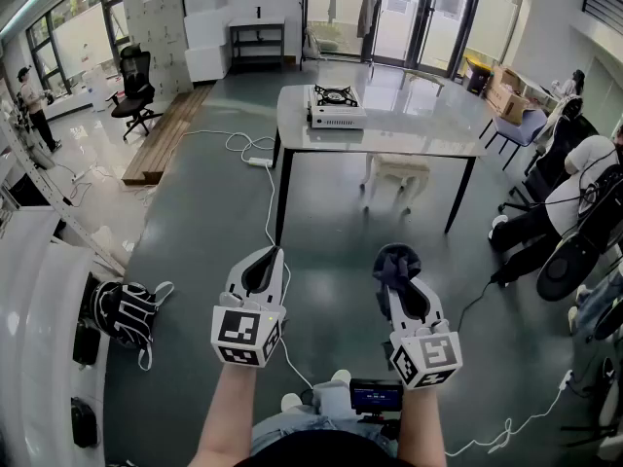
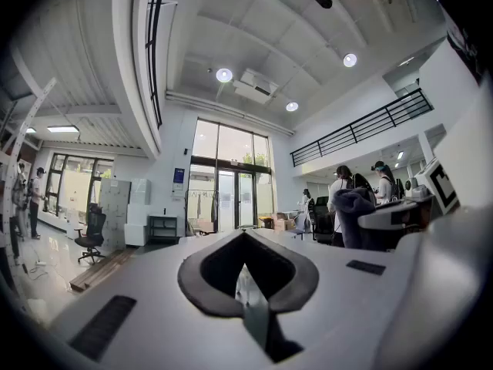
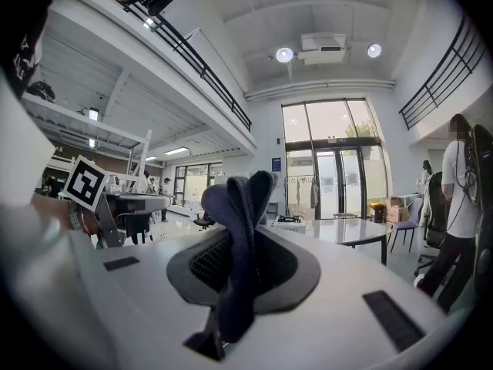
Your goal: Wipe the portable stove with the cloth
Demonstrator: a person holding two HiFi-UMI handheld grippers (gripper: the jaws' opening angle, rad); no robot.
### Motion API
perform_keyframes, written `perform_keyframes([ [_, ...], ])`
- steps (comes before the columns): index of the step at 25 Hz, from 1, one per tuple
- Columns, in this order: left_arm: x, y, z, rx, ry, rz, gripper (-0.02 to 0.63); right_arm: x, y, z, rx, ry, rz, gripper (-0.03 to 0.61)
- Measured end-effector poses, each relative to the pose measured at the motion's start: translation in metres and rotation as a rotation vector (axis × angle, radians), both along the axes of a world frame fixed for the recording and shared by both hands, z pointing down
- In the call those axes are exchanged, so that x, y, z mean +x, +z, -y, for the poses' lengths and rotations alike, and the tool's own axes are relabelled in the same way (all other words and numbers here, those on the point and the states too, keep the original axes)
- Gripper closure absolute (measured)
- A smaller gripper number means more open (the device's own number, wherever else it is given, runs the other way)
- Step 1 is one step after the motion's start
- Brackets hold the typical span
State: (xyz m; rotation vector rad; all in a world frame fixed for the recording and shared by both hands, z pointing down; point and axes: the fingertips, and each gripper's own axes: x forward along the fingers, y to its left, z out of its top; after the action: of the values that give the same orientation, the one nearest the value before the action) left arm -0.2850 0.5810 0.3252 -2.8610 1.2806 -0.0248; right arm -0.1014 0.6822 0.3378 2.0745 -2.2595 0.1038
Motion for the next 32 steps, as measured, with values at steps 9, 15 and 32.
perform_keyframes([
  [9,0.057,-0.012,0.028,-0.008,-0.022,-0.012,0.607,0.060,-0.001,0.023,-0.018,-0.028,-0.014,0.509],
  [15,0.099,-0.013,0.041,-0.006,-0.055,-0.008,0.607,0.104,-0.004,0.045,-0.021,-0.075,-0.035,0.511],
  [32,0.152,0.008,0.104,-0.038,-0.071,0.039,0.607,0.157,0.016,0.118,-0.054,-0.108,-0.009,0.509],
])
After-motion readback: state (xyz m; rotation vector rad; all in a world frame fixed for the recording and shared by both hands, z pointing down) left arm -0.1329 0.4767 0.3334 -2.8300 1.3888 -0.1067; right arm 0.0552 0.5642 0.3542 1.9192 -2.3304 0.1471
